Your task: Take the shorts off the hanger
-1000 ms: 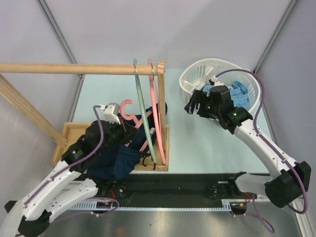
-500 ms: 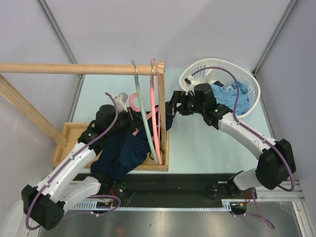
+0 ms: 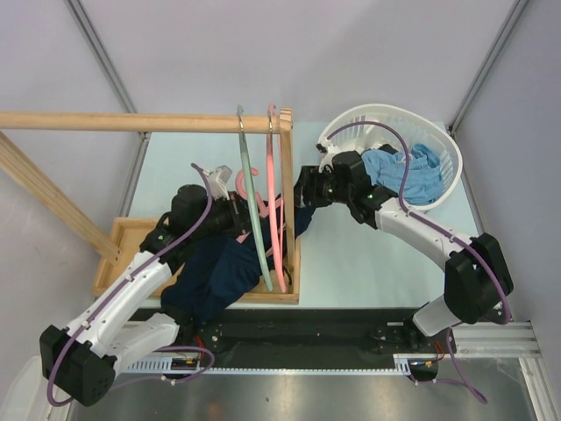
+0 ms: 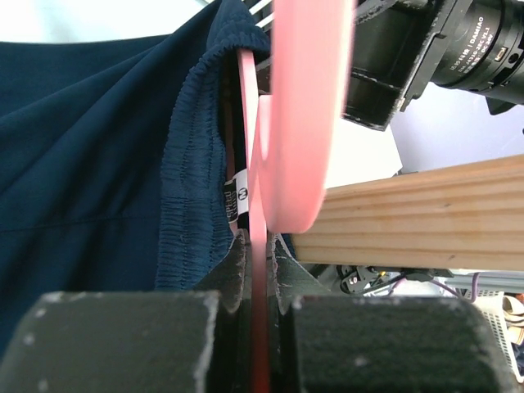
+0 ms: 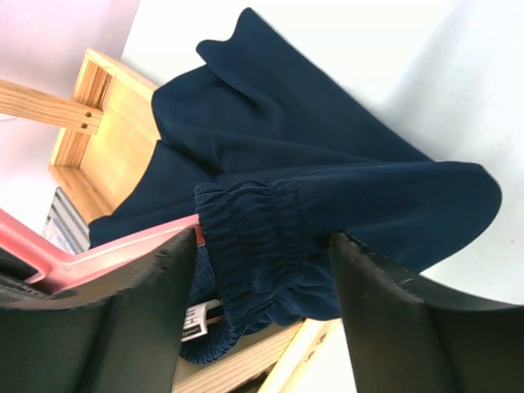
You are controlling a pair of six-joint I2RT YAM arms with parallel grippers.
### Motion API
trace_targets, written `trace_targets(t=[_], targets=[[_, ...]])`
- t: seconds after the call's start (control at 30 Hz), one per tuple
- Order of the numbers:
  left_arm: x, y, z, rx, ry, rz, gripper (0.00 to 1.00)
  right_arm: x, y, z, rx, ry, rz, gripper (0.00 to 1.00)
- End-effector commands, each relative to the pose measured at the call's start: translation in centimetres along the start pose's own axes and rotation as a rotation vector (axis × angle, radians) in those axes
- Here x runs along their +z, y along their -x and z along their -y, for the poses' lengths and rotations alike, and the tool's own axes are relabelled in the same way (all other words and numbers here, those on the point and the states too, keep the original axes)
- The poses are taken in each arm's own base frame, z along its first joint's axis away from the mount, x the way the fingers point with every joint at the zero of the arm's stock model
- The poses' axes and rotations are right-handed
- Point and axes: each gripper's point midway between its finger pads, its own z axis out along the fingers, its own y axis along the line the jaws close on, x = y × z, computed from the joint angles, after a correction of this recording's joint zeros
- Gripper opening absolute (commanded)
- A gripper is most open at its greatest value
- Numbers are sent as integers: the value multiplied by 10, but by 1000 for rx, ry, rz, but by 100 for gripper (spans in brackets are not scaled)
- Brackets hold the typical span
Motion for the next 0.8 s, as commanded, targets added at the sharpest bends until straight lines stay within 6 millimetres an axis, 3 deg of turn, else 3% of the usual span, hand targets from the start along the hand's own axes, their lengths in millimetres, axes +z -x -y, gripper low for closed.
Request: trace_targets(t=[0.0, 0.1, 0.13, 0.2, 0.23, 0.3, 0.6, 0.77], targets=[[-20, 28, 45, 91, -158, 95, 0, 1, 4, 6, -25, -66, 35, 63], [-22, 25, 45, 88, -163, 85, 1, 1, 9, 14, -8, -116, 62, 47], [-23, 23, 46, 89, -168, 83, 0, 0, 10, 15, -4, -126, 68, 35], [-26, 20, 45, 91, -165, 77, 0, -2, 14, 22, 10, -160, 86, 24], [-29, 20, 46, 96, -166, 83, 1, -2, 15, 24, 24, -171, 91, 12], [-33, 16, 45, 103, -160, 74, 0, -5, 20, 32, 41, -209, 115, 1], [-67, 12, 53, 199, -165, 126, 0, -20, 36, 78, 162, -335, 162, 0], [-81, 2, 44, 252, -113, 105, 0, -30, 42, 100, 205, -372, 166, 0]])
